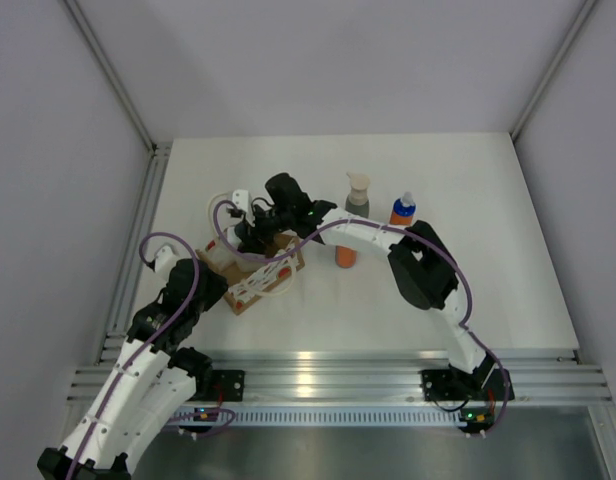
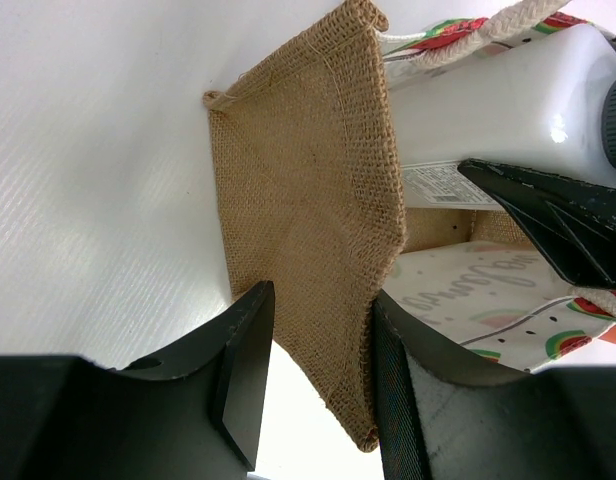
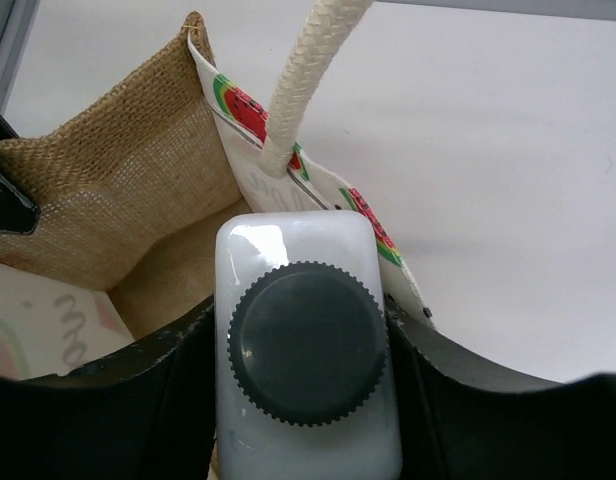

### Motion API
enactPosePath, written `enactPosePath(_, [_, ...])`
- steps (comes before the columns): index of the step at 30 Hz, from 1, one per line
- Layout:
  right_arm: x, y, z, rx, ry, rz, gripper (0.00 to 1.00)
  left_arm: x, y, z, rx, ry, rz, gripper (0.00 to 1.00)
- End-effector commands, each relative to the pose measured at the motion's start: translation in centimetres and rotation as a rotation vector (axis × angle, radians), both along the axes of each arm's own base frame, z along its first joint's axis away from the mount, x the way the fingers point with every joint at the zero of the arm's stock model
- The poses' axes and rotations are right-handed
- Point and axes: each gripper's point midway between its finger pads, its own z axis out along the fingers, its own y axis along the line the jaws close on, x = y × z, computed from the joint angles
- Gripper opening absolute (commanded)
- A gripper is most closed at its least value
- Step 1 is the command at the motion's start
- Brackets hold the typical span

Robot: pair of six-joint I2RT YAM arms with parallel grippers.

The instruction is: Take the personal care products out of the canvas bag

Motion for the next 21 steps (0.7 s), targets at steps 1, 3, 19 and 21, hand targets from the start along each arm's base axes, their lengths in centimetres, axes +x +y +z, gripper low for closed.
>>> enactPosePath(1, [-0.4, 0.5, -2.0, -0.001, 0.009, 0.027, 0.51, 0.4, 0.2, 0.5, 0.01, -0.029, 0.005, 0.46])
enactPosePath(3, [-0.6, 0.6, -2.2, -0.002, 0.014, 0.037, 0.43, 0.4, 0.2, 0.5, 0.01, -0.029, 0.005, 0.45])
enactPosePath(19, [0.6, 0.2, 4.9, 0.221, 0.019, -0.166, 0.0, 0.4, 0.3, 0.5, 0.004, -0.033, 0.011, 0.45])
enactPosePath(21, [0.5, 0.0, 5.5, 0.243, 0.039, -0.198, 0.0, 0.4, 0.3, 0.4, 0.002, -0.032, 0.013, 0.45])
